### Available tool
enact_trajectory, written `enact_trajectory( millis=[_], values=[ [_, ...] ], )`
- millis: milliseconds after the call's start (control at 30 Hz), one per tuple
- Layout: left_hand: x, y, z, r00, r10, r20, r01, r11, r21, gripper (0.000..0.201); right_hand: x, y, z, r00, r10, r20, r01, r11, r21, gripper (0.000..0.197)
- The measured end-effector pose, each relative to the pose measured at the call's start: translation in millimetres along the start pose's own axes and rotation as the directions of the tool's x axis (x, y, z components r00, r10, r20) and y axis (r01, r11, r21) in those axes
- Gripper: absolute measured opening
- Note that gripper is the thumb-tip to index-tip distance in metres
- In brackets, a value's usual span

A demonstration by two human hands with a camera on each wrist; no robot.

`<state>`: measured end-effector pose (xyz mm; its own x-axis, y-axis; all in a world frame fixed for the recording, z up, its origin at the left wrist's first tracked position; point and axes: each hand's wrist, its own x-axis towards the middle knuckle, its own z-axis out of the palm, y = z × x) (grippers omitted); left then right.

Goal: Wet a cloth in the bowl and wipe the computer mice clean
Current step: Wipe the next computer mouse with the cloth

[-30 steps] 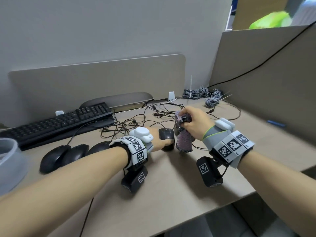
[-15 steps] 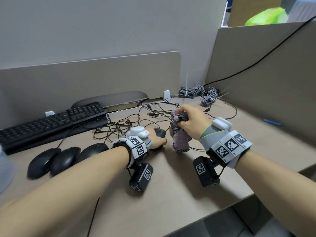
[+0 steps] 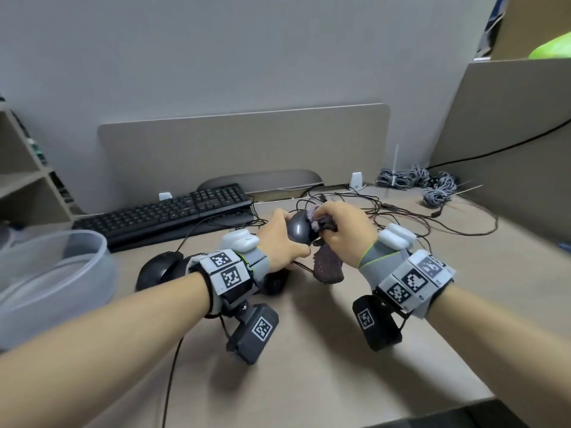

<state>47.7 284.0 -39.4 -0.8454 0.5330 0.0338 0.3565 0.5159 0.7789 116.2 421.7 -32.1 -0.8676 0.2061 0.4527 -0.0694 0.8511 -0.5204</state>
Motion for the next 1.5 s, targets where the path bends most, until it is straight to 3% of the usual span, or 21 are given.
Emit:
enact_trajectory(
  millis=[67, 133, 267, 400, 567, 733, 900, 1033, 1067, 1167, 1200, 1300, 1367, 1500],
  values=[
    [-3.1, -7.0, -10.3, 1.000, -0.001, -0.016, 0.000, 1.000, -0.031, 0.057, -5.5, -21.4, 8.7, 0.991, -0.124, 0.046, 0.124, 0.992, 0.000, 0.038],
    [-7.0, -15.0, -20.2, 0.999, 0.009, -0.045, -0.008, 1.000, 0.017, 0.053, -2.8, -27.2, 14.3, 0.985, -0.152, 0.079, 0.154, 0.988, -0.008, 0.039],
    [-14.3, -24.0, -27.0, 0.999, 0.004, -0.044, -0.005, 1.000, -0.025, 0.058, 10.8, -16.9, 17.0, 1.000, -0.001, 0.017, 0.002, 0.999, -0.041, 0.039],
    [-15.4, -29.4, -33.5, 0.999, 0.006, -0.046, -0.008, 0.998, -0.059, 0.059, -7.2, -40.0, 26.5, 0.980, -0.190, 0.068, 0.188, 0.982, 0.025, 0.037],
    [-21.3, -33.6, -37.1, 0.999, -0.011, -0.038, 0.008, 0.996, -0.087, 0.060, 7.4, -25.6, 29.8, 1.000, -0.018, 0.006, 0.018, 0.999, -0.031, 0.037],
    [-25.3, -31.0, -43.7, 0.997, 0.071, -0.012, -0.070, 0.992, 0.106, 0.058, -9.2, -50.2, 37.7, 0.958, -0.271, 0.091, 0.273, 0.962, -0.003, 0.044],
    [-28.7, -31.4, -45.5, 0.995, 0.100, -0.006, -0.098, 0.979, 0.180, 0.058, 15.2, -38.9, 32.2, 0.997, -0.070, 0.008, 0.071, 0.995, -0.065, 0.040],
    [-28.8, -28.9, -50.6, 0.994, 0.108, -0.032, -0.100, 0.976, 0.192, 0.053, -11.0, -60.3, 42.9, 0.941, -0.326, 0.088, 0.327, 0.945, 0.006, 0.045],
    [-30.1, -29.4, -50.5, 0.994, 0.107, -0.033, -0.098, 0.976, 0.195, 0.054, -7.6, -57.3, 40.7, 0.947, -0.305, 0.102, 0.306, 0.952, 0.004, 0.045],
    [-34.4, -28.0, -48.7, 0.996, 0.081, -0.033, -0.077, 0.991, 0.107, 0.056, 15.9, -39.6, 31.7, 0.997, -0.076, 0.028, 0.077, 0.996, -0.054, 0.042],
    [-35.0, -26.3, -49.0, 0.996, 0.077, -0.035, -0.074, 0.994, 0.086, 0.057, 15.6, -40.9, 31.1, 0.997, -0.077, 0.006, 0.077, 0.995, -0.062, 0.042],
    [-34.1, -24.3, -53.9, 0.994, 0.095, -0.048, -0.090, 0.990, 0.107, 0.060, -8.5, -62.3, 38.2, 0.951, -0.307, 0.023, 0.307, 0.952, 0.004, 0.044],
    [-33.8, -27.8, -55.3, 0.994, 0.098, -0.048, -0.092, 0.990, 0.111, 0.058, -16.5, -60.5, 39.0, 0.925, -0.374, 0.067, 0.373, 0.927, 0.038, 0.046],
    [-35.3, -31.0, -51.5, 0.994, 0.098, -0.048, -0.094, 0.993, 0.070, 0.054, 3.9, -40.0, 30.2, 0.985, -0.175, -0.004, 0.175, 0.985, -0.012, 0.047]
  ],
)
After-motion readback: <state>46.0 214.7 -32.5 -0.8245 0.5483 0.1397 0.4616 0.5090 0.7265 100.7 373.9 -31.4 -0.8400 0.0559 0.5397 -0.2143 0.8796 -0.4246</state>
